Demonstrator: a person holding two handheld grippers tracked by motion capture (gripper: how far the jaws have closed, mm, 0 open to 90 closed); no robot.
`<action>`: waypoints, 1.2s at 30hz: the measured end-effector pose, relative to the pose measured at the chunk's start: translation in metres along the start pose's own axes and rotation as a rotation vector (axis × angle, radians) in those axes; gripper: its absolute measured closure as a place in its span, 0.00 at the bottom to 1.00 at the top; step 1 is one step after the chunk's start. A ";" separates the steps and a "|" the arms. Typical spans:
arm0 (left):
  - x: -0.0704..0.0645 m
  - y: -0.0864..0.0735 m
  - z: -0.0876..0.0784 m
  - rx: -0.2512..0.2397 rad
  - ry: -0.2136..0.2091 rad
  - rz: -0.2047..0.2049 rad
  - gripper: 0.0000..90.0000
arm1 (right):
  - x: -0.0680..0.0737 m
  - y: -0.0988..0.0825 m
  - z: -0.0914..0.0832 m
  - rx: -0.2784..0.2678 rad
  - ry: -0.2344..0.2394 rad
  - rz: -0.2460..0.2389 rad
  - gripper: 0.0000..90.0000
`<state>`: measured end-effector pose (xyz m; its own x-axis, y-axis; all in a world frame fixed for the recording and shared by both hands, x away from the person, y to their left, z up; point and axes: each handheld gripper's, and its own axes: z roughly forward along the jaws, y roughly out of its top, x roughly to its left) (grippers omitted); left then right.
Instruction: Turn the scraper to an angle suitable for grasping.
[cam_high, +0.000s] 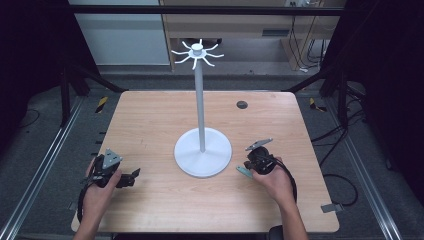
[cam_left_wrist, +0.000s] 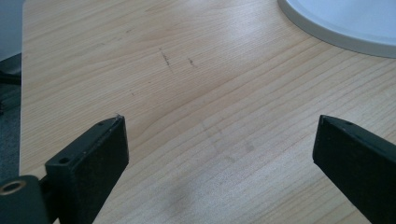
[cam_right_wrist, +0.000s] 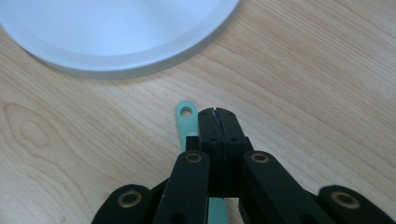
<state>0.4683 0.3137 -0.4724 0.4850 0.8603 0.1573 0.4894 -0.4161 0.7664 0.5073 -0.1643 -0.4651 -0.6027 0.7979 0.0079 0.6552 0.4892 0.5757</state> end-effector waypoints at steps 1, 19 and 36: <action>0.000 0.000 0.000 0.000 0.000 -0.001 0.04 | 0.001 0.001 -0.001 0.003 0.004 -0.010 1.00; -0.001 0.000 0.000 0.001 -0.001 0.002 0.04 | 0.009 0.012 -0.005 0.121 -0.008 -0.117 0.69; -0.001 0.000 0.000 -0.002 -0.003 0.000 0.04 | 0.004 0.024 0.012 0.261 0.035 -0.159 0.74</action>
<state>0.4677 0.3132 -0.4725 0.4868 0.8596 0.1552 0.4882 -0.4151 0.7677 0.5258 -0.1450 -0.4607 -0.7195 0.6937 -0.0347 0.6434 0.6845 0.3427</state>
